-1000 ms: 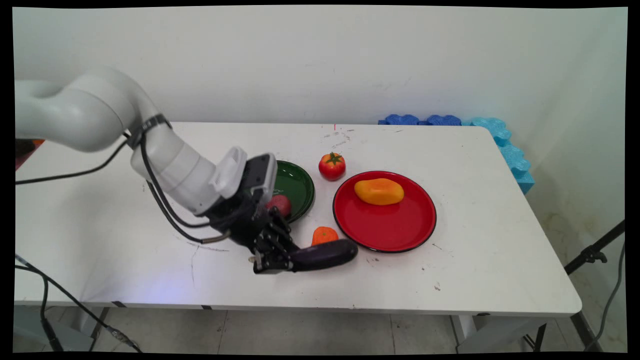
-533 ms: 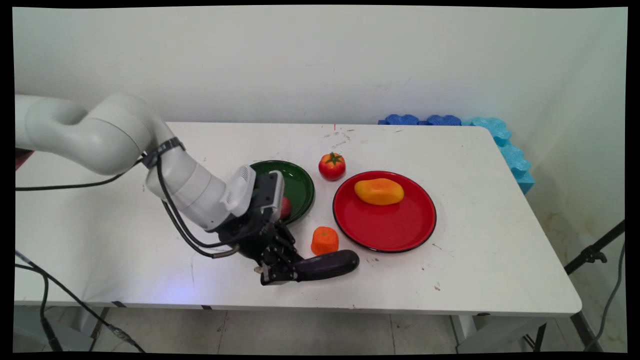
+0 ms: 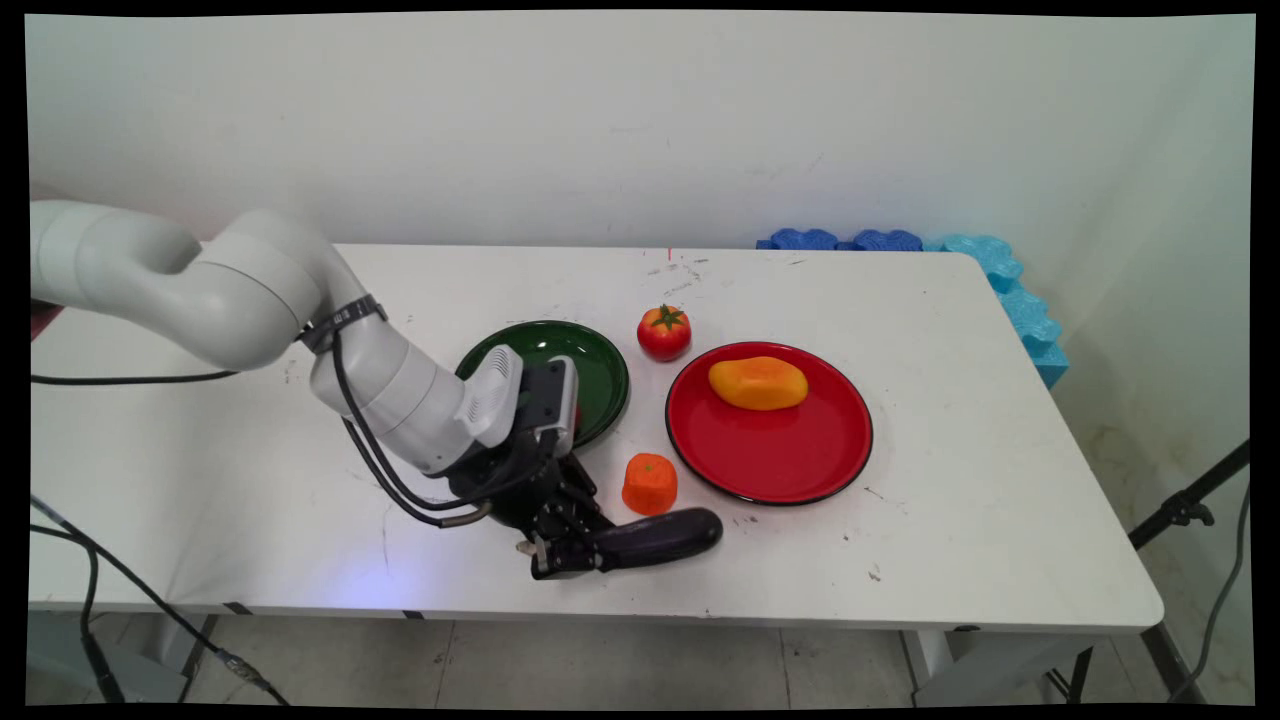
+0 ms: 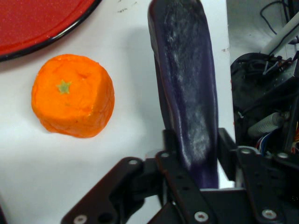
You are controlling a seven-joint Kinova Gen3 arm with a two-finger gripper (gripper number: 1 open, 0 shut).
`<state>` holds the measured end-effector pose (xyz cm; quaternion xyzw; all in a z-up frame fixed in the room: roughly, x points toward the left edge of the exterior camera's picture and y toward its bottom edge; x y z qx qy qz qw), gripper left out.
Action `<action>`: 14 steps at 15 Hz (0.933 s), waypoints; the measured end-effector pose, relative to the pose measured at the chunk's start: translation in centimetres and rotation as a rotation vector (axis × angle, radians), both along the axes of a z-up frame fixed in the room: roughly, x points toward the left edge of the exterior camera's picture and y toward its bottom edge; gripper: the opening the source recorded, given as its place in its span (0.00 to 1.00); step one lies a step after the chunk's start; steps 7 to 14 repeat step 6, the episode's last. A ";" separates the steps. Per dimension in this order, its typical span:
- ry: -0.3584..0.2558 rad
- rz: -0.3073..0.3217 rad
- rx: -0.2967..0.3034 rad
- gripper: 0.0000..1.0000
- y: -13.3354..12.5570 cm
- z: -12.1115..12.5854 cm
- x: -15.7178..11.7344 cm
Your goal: Place the picked object on the table
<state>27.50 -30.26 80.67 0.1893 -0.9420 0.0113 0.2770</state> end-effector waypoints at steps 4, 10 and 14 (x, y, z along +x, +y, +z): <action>0.007 0.002 0.000 1.00 0.0 -0.2 -0.3; 0.022 0.009 0.000 1.00 -0.1 0.2 -0.6; 0.022 0.009 0.000 1.00 -0.1 0.2 -0.6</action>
